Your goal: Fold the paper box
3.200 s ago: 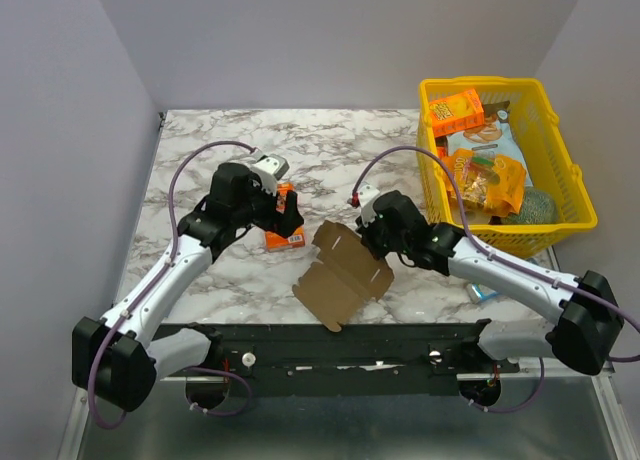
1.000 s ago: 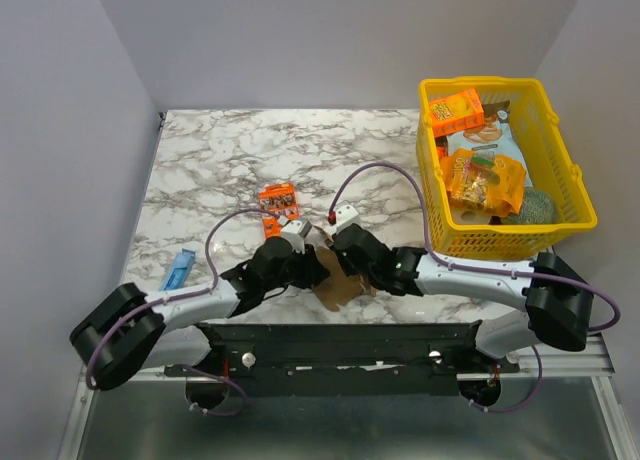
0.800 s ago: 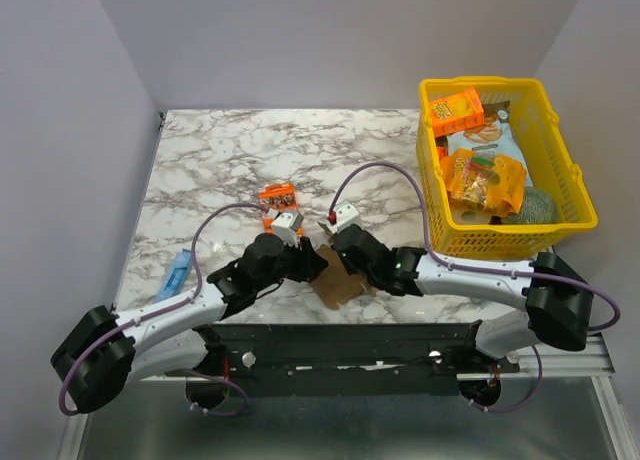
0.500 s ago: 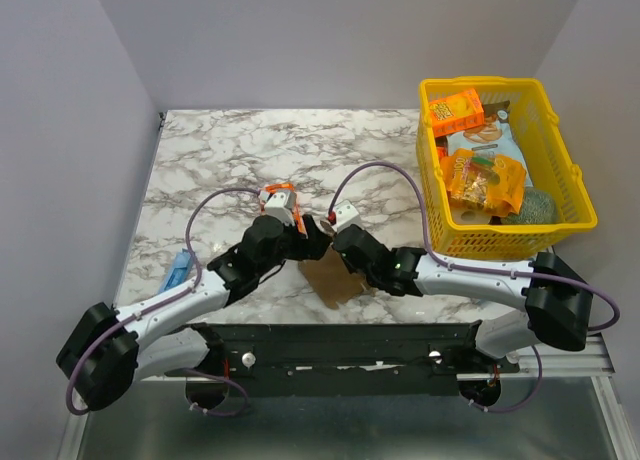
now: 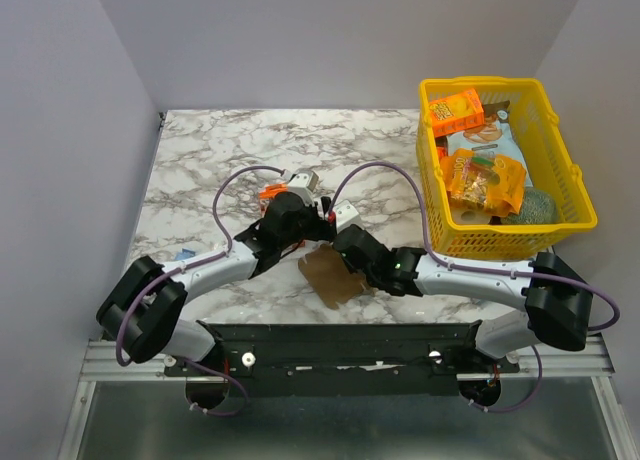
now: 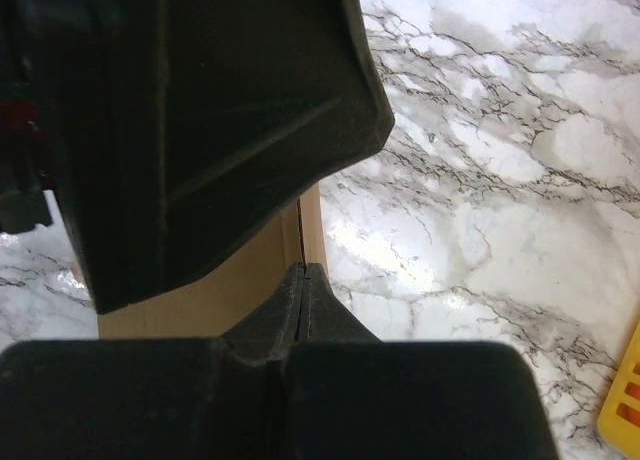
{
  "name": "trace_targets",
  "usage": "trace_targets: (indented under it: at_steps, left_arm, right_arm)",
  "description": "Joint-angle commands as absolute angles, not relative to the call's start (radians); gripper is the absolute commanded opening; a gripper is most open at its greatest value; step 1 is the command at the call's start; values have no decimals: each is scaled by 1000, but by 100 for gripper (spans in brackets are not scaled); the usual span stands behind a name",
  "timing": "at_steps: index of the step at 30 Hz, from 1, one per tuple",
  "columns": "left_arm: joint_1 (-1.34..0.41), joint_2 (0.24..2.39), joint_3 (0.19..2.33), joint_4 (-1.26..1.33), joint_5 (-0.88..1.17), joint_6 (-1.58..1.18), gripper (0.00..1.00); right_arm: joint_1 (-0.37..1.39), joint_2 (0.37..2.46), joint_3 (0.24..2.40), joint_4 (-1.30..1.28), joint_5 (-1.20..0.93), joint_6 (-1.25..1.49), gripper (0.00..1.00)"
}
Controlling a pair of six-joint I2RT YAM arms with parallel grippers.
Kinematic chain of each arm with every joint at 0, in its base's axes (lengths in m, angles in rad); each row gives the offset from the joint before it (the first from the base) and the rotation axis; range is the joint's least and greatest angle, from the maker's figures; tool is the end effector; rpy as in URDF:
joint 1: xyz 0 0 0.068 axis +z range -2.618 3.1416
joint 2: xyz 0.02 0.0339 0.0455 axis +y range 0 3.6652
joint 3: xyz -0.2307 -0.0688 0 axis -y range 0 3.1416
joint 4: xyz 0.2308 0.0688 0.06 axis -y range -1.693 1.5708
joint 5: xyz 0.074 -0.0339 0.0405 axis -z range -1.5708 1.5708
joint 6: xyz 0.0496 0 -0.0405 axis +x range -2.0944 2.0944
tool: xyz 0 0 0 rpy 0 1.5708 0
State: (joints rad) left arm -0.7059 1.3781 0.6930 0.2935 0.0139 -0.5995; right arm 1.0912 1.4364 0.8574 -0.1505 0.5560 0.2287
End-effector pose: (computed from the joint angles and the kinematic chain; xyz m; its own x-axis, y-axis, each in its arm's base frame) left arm 0.2330 -0.1995 0.1932 -0.6113 -0.2202 -0.7601 0.3797 0.7611 -0.5259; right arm 0.1624 0.2556 0.1886 -0.4292 -0.4079 -0.8058 -0.4874 0.8558 -0.1736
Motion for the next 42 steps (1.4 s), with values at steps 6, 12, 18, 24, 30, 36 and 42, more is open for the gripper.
trace_targets:
  at_steps: [6, 12, 18, 24, 30, 36, 42]
  left_arm:
    - [-704, 1453, 718, 408, 118, -540, 69]
    - [-704, 1468, 712, 390, 147, -560, 58]
    - [-704, 1482, 693, 396, 158, -591, 58]
    - [-704, 1519, 695, 422, 170, -604, 54]
    - [-704, 1537, 696, 442, 164, -617, 52]
    - [-704, 1555, 693, 453, 164, -632, 40]
    - [-704, 1565, 670, 466, 158, -643, 32]
  right_arm:
    - [1086, 1483, 818, -235, 563, 244, 1]
    - [1080, 1493, 825, -241, 571, 250, 1]
    - [1075, 1505, 834, -242, 572, 249, 1]
    - [1074, 1514, 836, -242, 569, 242, 1]
    - [1075, 1514, 831, -239, 557, 239, 1]
    - [1075, 1503, 827, -247, 551, 238, 2]
    - [1074, 1506, 874, -331, 546, 273, 17]
